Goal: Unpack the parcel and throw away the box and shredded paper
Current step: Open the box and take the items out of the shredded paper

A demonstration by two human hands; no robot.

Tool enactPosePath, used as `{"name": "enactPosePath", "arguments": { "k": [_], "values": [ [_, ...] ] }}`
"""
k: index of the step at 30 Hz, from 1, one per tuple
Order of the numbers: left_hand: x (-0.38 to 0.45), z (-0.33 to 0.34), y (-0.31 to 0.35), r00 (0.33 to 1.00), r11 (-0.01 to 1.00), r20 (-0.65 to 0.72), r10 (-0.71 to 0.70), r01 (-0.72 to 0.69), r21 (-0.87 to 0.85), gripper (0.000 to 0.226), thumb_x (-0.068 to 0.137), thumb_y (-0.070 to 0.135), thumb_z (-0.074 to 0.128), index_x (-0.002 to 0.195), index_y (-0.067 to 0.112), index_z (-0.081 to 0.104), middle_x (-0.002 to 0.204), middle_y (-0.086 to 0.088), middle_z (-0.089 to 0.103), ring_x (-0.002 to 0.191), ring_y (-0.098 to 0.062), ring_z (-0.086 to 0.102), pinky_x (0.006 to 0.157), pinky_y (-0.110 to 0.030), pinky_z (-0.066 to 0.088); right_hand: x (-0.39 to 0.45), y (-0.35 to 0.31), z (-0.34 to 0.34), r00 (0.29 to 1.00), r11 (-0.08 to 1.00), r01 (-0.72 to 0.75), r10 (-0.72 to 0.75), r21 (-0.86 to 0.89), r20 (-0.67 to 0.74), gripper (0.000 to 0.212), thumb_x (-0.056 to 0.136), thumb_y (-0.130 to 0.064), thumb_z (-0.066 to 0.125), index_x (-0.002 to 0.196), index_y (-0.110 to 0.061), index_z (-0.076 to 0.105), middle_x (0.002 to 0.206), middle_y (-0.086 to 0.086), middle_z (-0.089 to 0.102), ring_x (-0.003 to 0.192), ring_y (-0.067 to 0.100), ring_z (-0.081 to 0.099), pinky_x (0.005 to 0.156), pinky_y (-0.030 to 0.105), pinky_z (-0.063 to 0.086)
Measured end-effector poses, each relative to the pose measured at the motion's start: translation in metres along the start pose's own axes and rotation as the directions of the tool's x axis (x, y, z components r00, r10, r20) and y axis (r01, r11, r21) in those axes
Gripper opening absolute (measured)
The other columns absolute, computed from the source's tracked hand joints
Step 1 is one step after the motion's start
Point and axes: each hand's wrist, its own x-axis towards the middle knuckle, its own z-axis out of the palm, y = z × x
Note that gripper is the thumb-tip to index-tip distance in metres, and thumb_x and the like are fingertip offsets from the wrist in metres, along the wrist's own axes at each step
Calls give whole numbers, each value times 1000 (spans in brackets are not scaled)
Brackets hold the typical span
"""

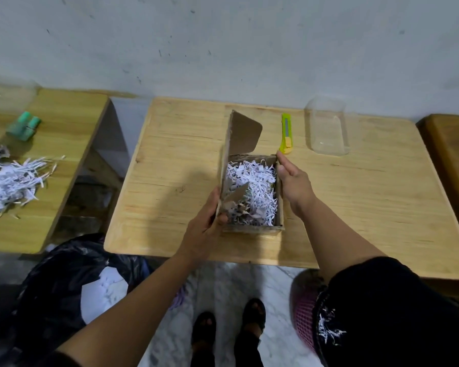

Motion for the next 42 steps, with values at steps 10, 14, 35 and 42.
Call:
{"name": "enactPosePath", "arguments": {
  "k": [10, 14, 35, 42],
  "values": [
    [48, -17, -11, 937, 900, -59, -345, 312, -304, 109, 53, 96, 29, 127, 19, 54, 129, -3, 59, 120, -22, 52, 106, -45, 39, -4, 6, -11, 989, 995, -3, 16, 95, -145, 43, 92, -7, 53, 134, -14, 47, 141, 4, 48, 122, 10, 46, 108, 22, 32],
    [70, -20, -7, 868, 801, -110, -484, 389, -455, 106, 49, 90, 42, 117, 10, 57, 117, -6, 62, 115, -30, 56, 102, -48, 43, -9, 10, -12, 983, 996, 17, -1, 84, -181, 47, 88, -7, 59, 133, -13, 48, 136, 6, 49, 121, 16, 48, 112, 32, 34],
    [96, -21, 32, 944, 934, -165, -284, 233, -272, 48, 95, 21, 39, 143, 17, 32, 149, -4, 36, 118, -14, 52, 96, -13, 39, -43, 30, 26, 933, 999, 42, -28, 32, -358, 61, 78, -21, 73, 134, -22, 47, 104, 1, 39, 94, 10, 48, 96, 9, 34],
    [76, -18, 18, 979, 975, -93, -183, 169, -147, 48, 100, 28, 34, 146, 25, 23, 153, 3, 29, 138, -14, 31, 97, -18, 25, -48, 30, 32, 892, 999, 33, -42, -26, -450, 59, 77, -25, 74, 132, -20, 51, 99, 0, 40, 93, 13, 52, 76, 0, 29]
  ]
}}
